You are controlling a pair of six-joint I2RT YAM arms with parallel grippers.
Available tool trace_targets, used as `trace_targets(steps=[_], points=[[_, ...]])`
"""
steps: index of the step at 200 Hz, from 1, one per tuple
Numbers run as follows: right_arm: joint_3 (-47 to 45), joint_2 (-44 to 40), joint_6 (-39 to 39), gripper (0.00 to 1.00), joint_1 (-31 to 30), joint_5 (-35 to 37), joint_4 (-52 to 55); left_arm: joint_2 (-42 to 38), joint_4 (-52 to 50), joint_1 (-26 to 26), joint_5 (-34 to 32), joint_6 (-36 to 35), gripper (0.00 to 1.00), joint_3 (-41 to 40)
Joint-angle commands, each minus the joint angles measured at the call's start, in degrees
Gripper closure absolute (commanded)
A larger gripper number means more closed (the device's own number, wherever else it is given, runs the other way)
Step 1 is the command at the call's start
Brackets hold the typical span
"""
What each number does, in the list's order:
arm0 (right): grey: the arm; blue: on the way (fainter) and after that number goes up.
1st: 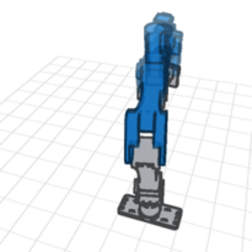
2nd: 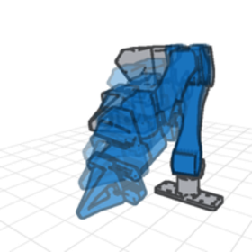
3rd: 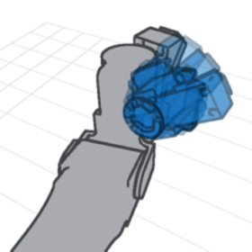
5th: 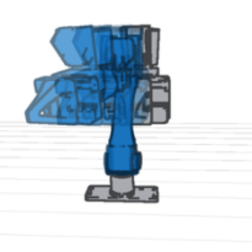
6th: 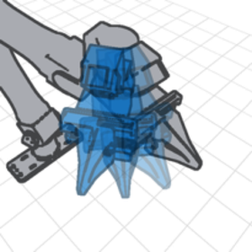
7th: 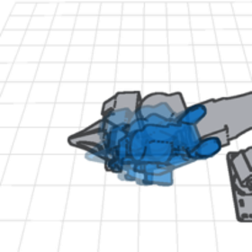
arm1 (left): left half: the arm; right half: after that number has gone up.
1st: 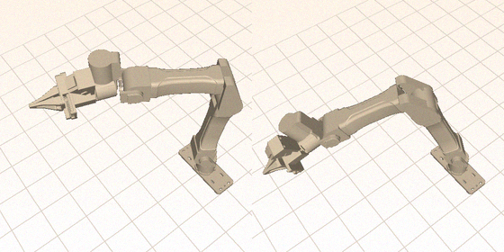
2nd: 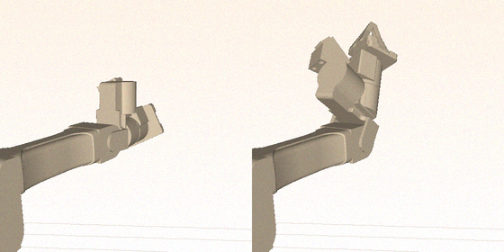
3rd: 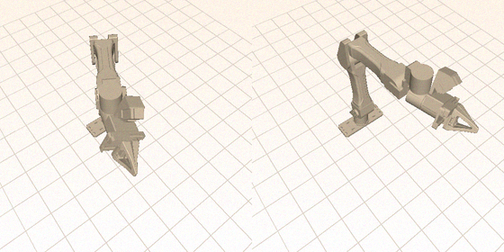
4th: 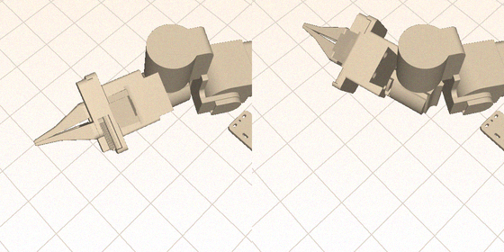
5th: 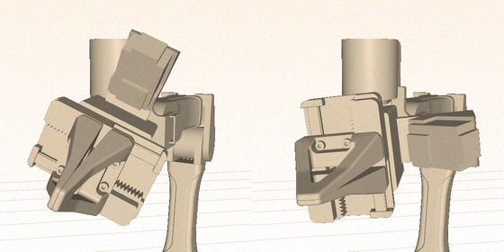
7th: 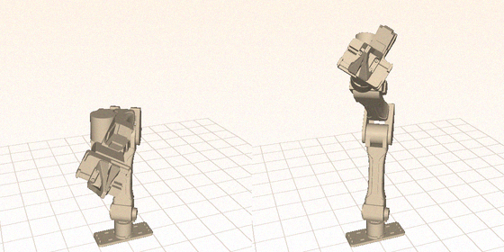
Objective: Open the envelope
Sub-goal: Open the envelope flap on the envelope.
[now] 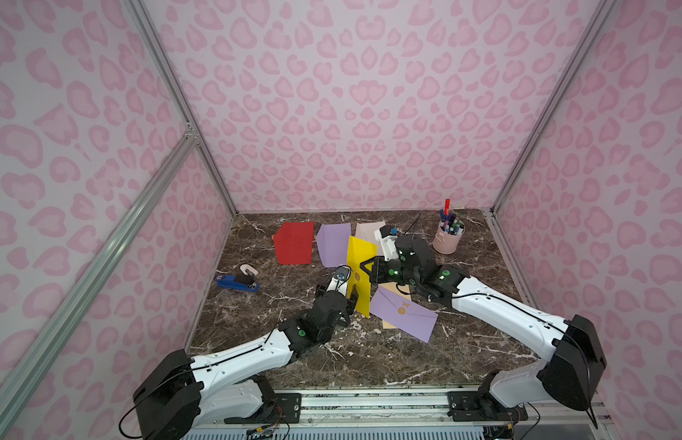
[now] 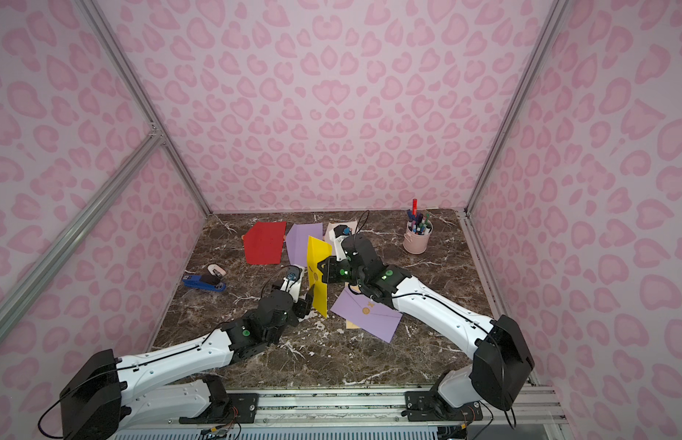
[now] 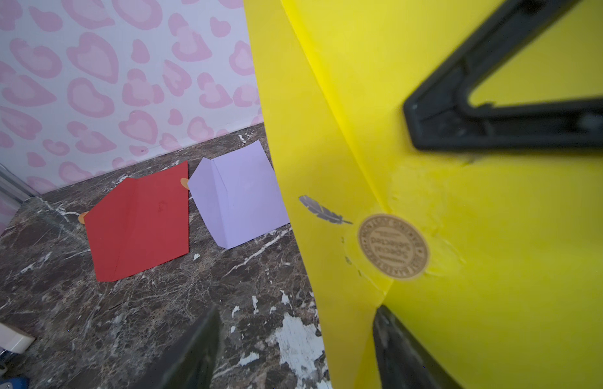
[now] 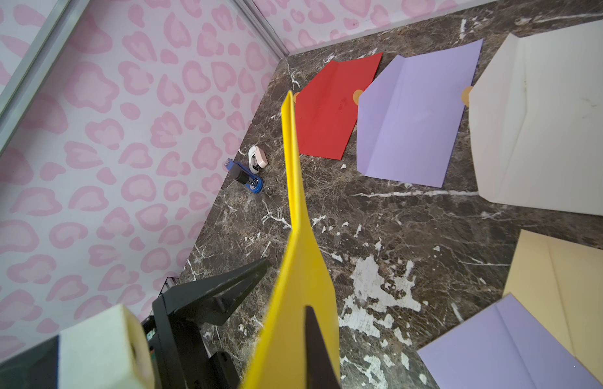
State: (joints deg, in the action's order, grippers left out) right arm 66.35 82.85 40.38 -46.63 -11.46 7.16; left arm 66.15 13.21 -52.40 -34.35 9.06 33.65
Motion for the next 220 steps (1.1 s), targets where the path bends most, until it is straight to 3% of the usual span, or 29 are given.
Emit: trace_targets(steps=[1, 220], points=[[0.5, 0.2, -0.6, 1.00, -0.1, -1.1, 0.2, 0.1, -0.6, 0.2, -2.3, 0.7, 0.26, 0.2], [0.5, 0.4, -0.6, 1.00, -0.5, -1.4, 0.3, -3.1, -0.6, 2.5, -1.6, 2.0, 0.24, -1.7]])
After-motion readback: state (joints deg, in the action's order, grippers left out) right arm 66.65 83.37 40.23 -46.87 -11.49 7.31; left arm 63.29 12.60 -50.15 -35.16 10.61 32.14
